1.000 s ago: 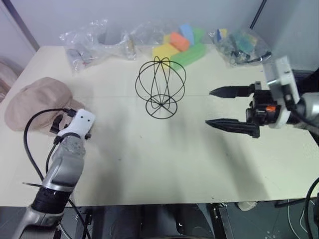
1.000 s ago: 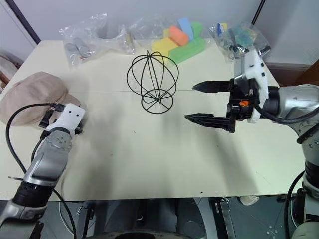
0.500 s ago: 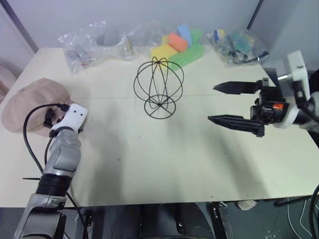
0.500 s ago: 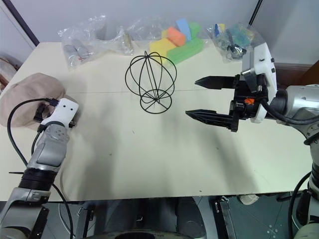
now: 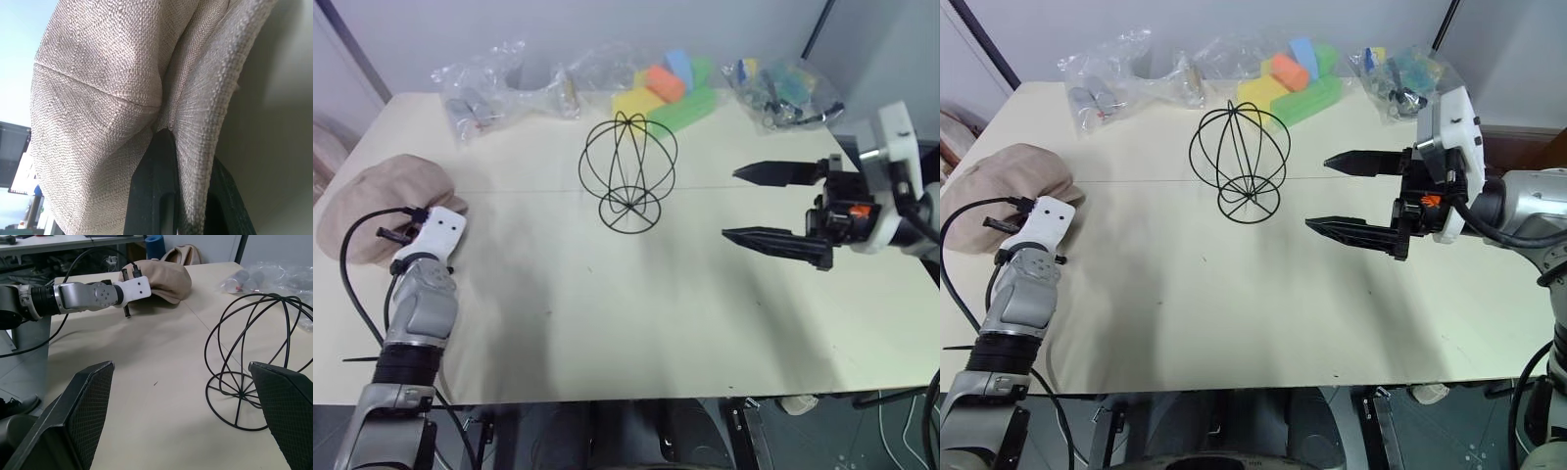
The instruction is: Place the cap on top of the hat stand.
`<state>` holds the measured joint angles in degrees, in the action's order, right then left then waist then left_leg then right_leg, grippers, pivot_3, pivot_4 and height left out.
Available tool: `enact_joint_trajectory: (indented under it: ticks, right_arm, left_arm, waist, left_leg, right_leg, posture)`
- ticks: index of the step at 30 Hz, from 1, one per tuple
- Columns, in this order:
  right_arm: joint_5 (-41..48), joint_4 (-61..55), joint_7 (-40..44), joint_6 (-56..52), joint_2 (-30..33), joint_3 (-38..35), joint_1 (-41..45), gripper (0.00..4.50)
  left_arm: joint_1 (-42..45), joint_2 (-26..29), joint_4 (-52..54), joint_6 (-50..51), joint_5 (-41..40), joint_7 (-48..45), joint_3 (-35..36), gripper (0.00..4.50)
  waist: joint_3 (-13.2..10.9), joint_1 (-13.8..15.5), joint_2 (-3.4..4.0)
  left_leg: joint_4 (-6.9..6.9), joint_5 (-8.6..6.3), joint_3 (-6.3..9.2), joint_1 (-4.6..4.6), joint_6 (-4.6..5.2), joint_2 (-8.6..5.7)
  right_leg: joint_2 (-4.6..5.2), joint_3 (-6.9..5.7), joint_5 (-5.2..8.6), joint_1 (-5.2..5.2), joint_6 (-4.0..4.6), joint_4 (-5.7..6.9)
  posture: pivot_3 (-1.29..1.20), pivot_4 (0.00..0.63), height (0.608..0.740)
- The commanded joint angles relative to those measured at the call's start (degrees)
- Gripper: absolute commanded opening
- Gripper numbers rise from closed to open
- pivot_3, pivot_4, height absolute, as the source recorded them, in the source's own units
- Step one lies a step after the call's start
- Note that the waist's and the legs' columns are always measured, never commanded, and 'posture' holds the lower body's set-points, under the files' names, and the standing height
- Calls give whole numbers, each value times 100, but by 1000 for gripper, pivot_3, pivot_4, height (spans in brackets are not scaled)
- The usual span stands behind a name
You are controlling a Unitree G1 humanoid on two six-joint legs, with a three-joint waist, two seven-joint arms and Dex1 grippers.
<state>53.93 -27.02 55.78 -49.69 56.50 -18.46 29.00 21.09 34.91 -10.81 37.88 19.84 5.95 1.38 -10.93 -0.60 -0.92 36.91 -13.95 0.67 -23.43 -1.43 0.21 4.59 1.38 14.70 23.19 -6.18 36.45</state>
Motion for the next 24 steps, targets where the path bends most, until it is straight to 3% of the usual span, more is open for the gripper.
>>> enact_joint_trajectory:
  ticks: [1,6,13,20,24]
  right_arm:
    - [199,-40,-55,-58,135,-195,10,4500]
    - [-47,179,-97,80,372,-353,-17,4500]
    - [-83,420,-143,109,550,-677,-105,4500]
    - [105,133,-391,31,446,-838,-351,4500]
    - [170,51,-582,42,390,-825,-406,4500]
  left_arm:
    - [106,250,371,-345,114,-206,50,12]
    - [591,621,1071,-1458,183,-771,-235,12]
    - [1755,482,1944,-3423,-357,-1805,-581,12]
    - [1857,56,1911,-4529,-368,-2451,-1203,12]
    - [1750,-75,1740,-4942,75,-2582,-1608,12]
  waist:
    - [-2,1,-3]
    - [-5,119,-10]
    - [-6,145,-13]
    - [-4,82,-7]
    - [-4,101,-8]
  left_leg:
    - [0,0,0,0,0,0]
    - [13,0,1,-13,0,9]
    - [26,-2,-7,-49,4,4]
    - [24,-6,-7,-45,13,-12]
    - [27,-5,-7,-43,14,-11]
  right_leg:
    - [0,0,0,0,0,0]
    - [8,-2,0,2,3,-4]
    - [16,2,-10,13,6,-35]
    - [2,4,-19,18,-14,-25]
    - [1,4,-20,17,-15,-22]
  posture:
    - [0,150,740]
    - [0,150,740]
    - [0,150,740]
    - [0,150,740]
    - [0,150,740]
